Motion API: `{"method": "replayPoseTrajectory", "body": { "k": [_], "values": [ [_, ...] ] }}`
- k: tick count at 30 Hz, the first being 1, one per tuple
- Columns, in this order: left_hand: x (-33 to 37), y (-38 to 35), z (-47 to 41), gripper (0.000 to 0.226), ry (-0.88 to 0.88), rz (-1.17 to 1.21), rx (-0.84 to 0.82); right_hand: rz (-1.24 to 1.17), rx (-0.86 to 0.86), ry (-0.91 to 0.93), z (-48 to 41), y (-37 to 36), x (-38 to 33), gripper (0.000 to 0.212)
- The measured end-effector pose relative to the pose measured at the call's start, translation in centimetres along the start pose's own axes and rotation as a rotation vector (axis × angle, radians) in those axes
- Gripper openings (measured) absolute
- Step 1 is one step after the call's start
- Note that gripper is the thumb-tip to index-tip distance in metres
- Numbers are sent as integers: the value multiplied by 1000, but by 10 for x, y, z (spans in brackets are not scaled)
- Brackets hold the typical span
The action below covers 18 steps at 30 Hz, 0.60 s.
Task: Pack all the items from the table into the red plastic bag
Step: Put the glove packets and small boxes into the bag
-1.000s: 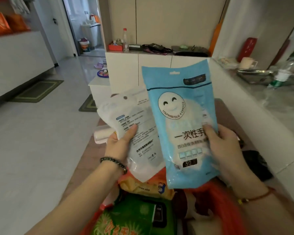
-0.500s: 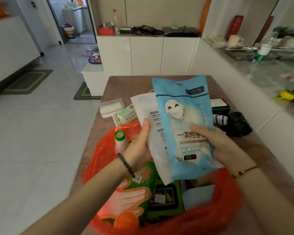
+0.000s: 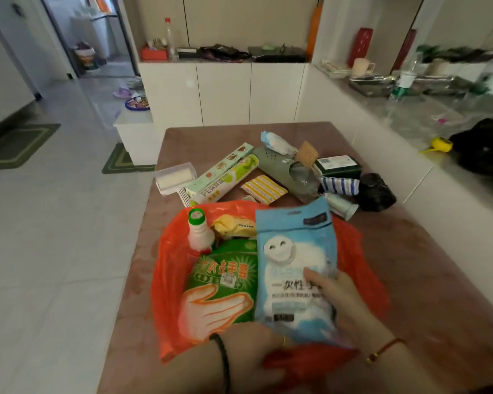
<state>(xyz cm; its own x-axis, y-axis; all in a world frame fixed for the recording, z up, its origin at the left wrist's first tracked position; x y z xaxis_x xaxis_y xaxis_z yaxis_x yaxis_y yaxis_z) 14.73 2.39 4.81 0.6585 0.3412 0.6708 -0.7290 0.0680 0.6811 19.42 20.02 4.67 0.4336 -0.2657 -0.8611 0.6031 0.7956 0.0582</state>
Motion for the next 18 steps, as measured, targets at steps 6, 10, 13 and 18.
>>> {"method": "replayPoseTrajectory", "body": {
  "k": [6, 10, 13, 18],
  "values": [
    [17, 21, 5, 36, -52, 242, -50, 881, 37, 207, 5, -1, 24, 47],
    [11, 21, 3, 57, 9, 131, -108, 1158, 40, 281, 11, 10, 3, 21],
    [15, 37, -3, 45, -49, 227, -32, 1245, 431, 473, -4, 30, -18, 28],
    [-1, 41, -45, 64, 57, 5, 130, 1291, 341, 126, -57, 63, -34, 63]
  ]
}}
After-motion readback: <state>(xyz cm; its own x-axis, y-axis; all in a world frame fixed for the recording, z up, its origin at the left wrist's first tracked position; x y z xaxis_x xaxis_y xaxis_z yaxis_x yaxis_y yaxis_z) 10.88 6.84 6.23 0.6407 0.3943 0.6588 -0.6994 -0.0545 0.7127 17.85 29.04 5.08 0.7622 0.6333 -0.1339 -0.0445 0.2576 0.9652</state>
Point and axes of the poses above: each hand's wrist, its own z-axis away from the middle knuckle, its own y-axis out of the back of the hand, x = y × z, the point moved 1 cm from there along -z, towards the middle knuckle, and after that the axes turned 12 degrees about z, right-handed, at the moved point
